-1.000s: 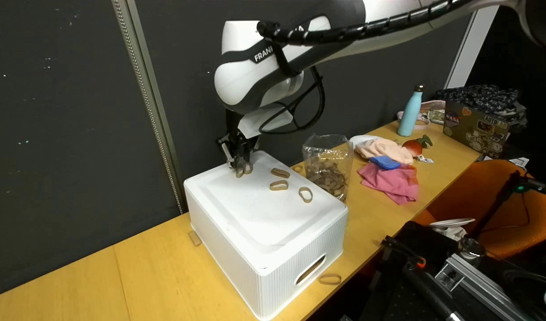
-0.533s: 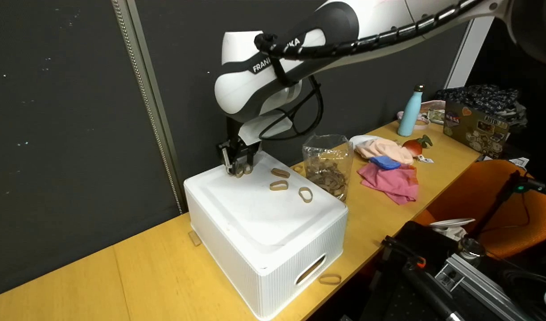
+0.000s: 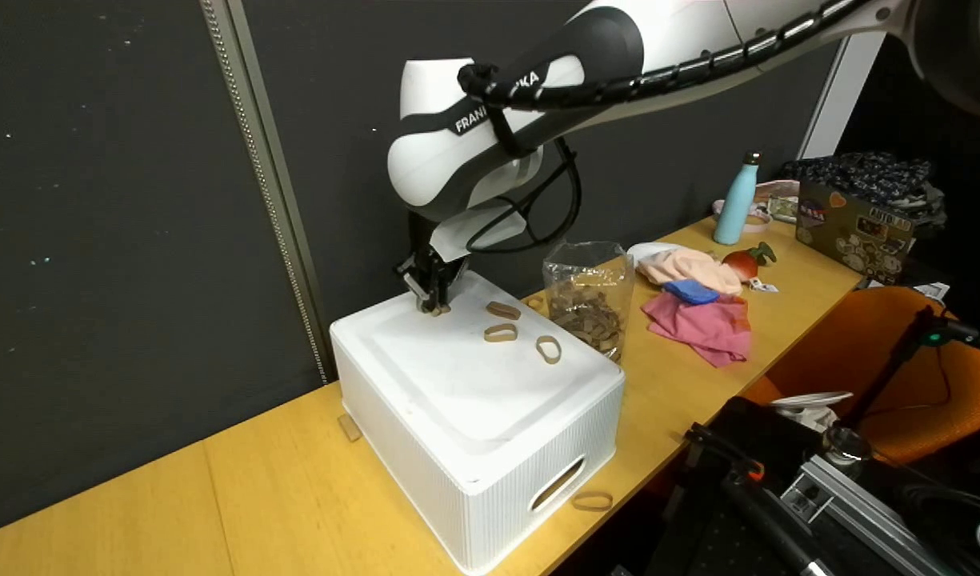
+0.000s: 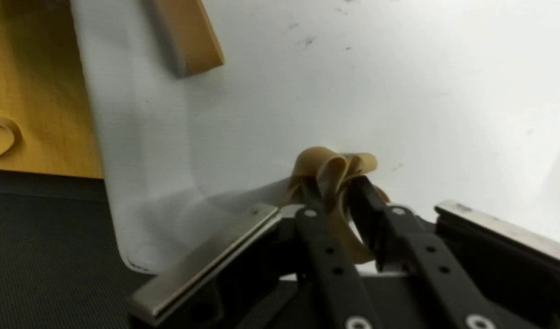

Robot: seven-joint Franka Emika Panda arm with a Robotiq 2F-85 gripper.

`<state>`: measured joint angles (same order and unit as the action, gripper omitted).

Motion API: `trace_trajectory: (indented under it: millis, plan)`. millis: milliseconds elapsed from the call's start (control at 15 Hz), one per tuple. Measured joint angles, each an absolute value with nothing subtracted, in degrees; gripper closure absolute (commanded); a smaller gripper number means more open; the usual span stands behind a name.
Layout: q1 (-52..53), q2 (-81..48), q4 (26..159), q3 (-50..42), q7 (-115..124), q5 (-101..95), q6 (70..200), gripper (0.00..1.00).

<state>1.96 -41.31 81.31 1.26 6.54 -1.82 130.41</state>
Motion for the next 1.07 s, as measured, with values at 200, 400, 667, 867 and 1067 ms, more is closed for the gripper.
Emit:
trace_trajectory:
  millis: [200, 400, 667, 867, 1067]
  plan:
    - [1.96, -41.30, 81.31, 1.26, 6.54, -1.82, 130.41, 1.00]
    - [1.97, -40.81, 81.39, 1.26, 6.55, -1.82, 130.32, 0.99]
    - [1.96, -37.52, 83.38, 1.11, 6.93, -1.82, 129.27, 0.99]
    - [1.96, -32.90, 87.41, 0.57, 7.67, -1.82, 127.85, 0.99]
    - [1.94, -26.61, 93.59, -0.52, 8.98, -1.86, 126.10, 0.99]
